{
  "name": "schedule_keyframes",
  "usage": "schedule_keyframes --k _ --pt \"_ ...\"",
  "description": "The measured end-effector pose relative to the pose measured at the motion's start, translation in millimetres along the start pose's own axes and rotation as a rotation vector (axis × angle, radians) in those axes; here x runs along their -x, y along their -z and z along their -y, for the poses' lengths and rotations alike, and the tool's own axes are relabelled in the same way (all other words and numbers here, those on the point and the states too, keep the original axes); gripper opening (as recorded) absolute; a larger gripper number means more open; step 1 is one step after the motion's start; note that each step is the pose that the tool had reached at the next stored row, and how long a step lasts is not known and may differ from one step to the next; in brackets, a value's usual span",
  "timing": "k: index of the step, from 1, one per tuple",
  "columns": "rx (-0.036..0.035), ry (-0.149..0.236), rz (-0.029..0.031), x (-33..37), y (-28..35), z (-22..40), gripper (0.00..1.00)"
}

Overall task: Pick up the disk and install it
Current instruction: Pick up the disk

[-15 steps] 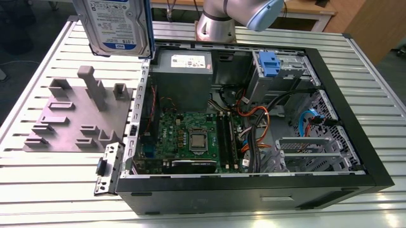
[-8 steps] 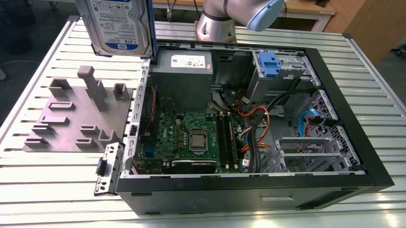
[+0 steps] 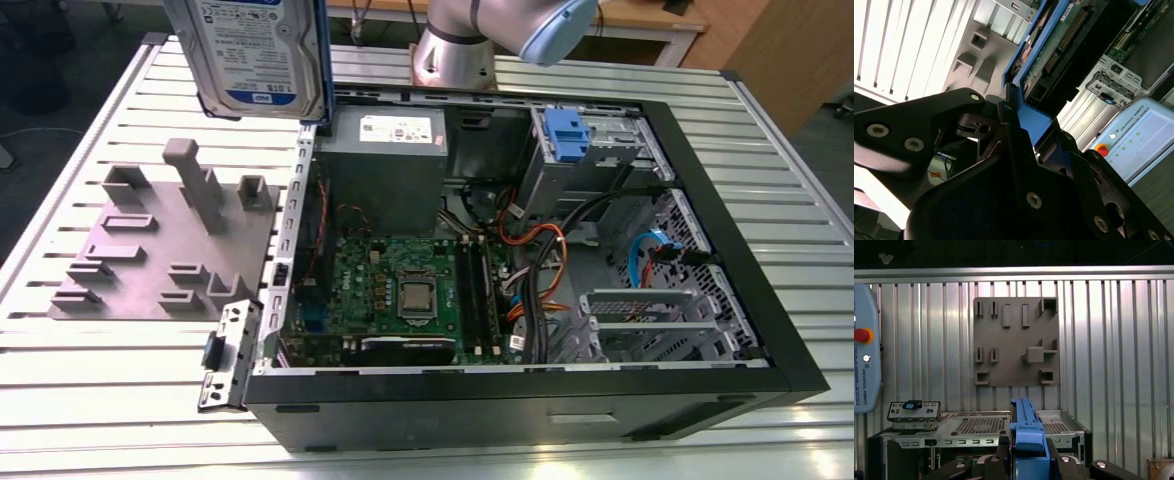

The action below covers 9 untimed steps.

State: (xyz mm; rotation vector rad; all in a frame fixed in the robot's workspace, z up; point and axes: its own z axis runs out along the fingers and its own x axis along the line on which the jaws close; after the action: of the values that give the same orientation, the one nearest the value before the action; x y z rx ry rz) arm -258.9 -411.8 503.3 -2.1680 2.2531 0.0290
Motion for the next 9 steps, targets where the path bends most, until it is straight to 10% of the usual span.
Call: schedule_keyframes --k 9 --pt "-0.0002 0.000 -0.0052 -2.8 0.1 0.7 0.37"
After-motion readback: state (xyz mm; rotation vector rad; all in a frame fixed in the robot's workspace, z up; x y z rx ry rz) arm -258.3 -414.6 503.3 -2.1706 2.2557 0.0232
